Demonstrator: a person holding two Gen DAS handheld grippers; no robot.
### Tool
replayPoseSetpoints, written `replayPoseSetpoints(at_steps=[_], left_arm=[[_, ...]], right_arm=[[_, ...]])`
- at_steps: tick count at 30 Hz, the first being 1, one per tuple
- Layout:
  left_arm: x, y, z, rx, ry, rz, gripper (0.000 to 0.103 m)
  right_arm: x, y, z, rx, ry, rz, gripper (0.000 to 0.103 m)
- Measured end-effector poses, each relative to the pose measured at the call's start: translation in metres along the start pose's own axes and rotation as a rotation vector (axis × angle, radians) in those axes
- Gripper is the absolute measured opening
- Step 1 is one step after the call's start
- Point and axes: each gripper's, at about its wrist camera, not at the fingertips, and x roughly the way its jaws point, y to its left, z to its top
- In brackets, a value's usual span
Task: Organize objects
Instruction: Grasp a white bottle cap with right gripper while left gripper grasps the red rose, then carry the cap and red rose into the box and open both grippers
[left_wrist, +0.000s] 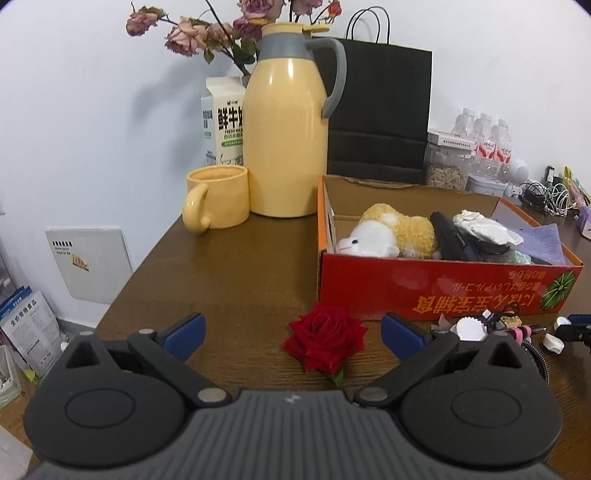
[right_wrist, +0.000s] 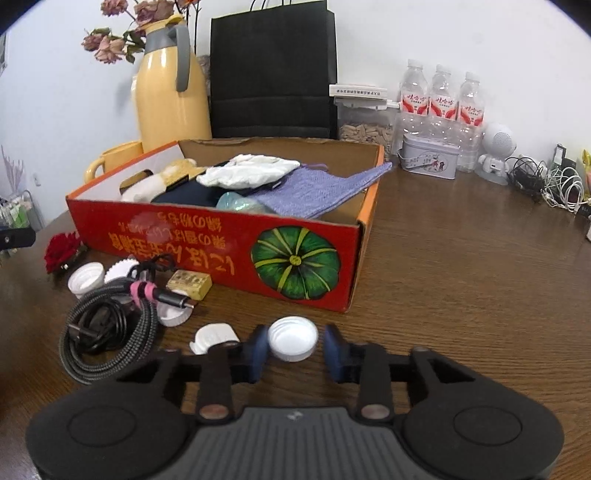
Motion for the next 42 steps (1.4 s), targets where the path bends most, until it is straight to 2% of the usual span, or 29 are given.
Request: replayPoseSetpoints(at_steps=[9, 13, 14, 15, 16, 19, 25, 31, 33, 42], left_arm=[[0.034, -0.005, -0.001, -0.035, 0.068, 0.023, 0.103], [0.05, -0.008, 0.0, -0.053, 0.088, -0.003, 0.102], [0.053, -0.009, 0.0, -0.055, 0.093, -0.013, 0.098], [0.055, -0.009, -0.002, -0.057, 0.103, -0.021, 0.081], [0.056, -0.01, -0.003, -0.059, 0.116, -0.029, 0.06], [0.051, -0.008, -0.006, -0.076, 0.098, -0.042, 0.043], [0.036, -0.011, -0.008, -0.078, 0.04, -0.048, 0.041], [0.014, -0.014, -0.004, -0.085, -0.021, -0.039, 0.04], [0.005, -0.017, 0.002, -0.085, -0.049, -0.058, 0.04], [-0.008, -0.054, 0.048, -0.05, -0.169, -0.133, 0.04]], right_arm=[[-0.002, 0.008, -0.004, -0.045, -0.031, -0.035, 0.027], [-0.002, 0.01, -0.004, -0.055, -0.037, -0.041, 0.027], [-0.002, 0.01, -0.004, -0.053, -0.036, -0.039, 0.027], [-0.002, 0.01, -0.004, -0.05, -0.036, -0.037, 0.027], [-0.001, 0.009, -0.004, -0.047, -0.035, -0.034, 0.027], [-0.001, 0.006, -0.003, -0.025, -0.033, -0.011, 0.027], [-0.003, 0.007, -0.004, -0.026, -0.041, -0.01, 0.027], [-0.021, 0.009, -0.005, -0.019, -0.115, -0.012, 0.027], [-0.029, 0.012, -0.001, -0.021, -0.149, -0.008, 0.027], [-0.041, 0.04, 0.05, -0.069, -0.283, 0.063, 0.027]])
